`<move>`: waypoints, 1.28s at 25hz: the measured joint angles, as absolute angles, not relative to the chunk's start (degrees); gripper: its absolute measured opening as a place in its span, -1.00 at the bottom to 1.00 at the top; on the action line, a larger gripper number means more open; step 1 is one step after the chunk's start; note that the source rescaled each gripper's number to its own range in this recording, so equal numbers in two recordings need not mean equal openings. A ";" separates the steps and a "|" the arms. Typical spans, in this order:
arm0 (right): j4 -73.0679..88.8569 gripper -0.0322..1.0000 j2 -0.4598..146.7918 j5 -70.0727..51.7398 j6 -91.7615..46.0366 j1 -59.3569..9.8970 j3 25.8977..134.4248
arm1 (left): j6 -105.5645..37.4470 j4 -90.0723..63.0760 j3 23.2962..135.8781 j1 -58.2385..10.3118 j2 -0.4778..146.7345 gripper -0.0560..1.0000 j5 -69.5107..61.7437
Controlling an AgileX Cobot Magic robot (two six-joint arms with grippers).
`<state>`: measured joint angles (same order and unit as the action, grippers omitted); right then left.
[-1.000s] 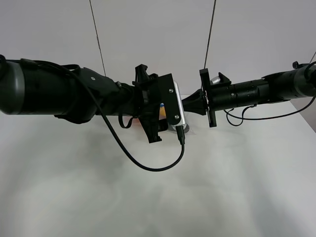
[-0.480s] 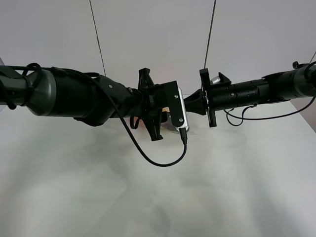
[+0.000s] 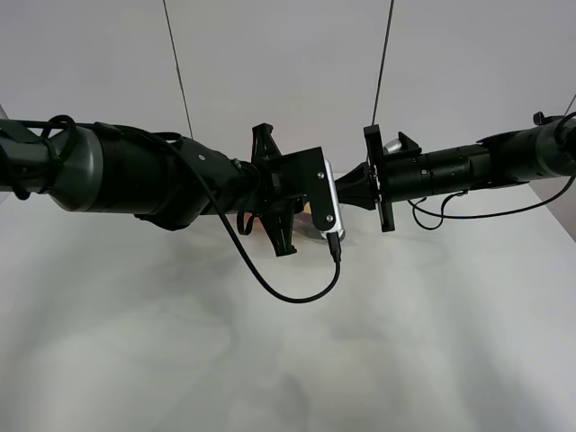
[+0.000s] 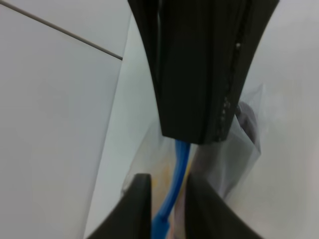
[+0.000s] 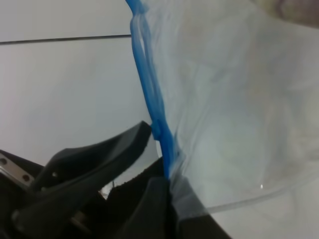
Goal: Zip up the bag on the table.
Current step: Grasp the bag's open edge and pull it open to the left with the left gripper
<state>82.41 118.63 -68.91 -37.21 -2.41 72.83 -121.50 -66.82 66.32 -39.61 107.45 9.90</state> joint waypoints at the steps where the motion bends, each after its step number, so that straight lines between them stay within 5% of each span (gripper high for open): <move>1: 82.41 -0.94 118.63 -68.91 -37.21 -2.41 72.83 | -121.50 -66.82 66.32 -39.61 107.57 -0.46 9.90; 12: 82.73 -0.94 118.63 -68.82 -37.21 -2.41 72.83 | -121.50 -66.82 66.32 -39.61 108.02 -0.87 9.90; 32: 83.96 -0.94 118.68 -68.02 -37.21 -2.93 72.83 | -121.50 -66.58 66.64 -35.95 108.02 -0.89 5.05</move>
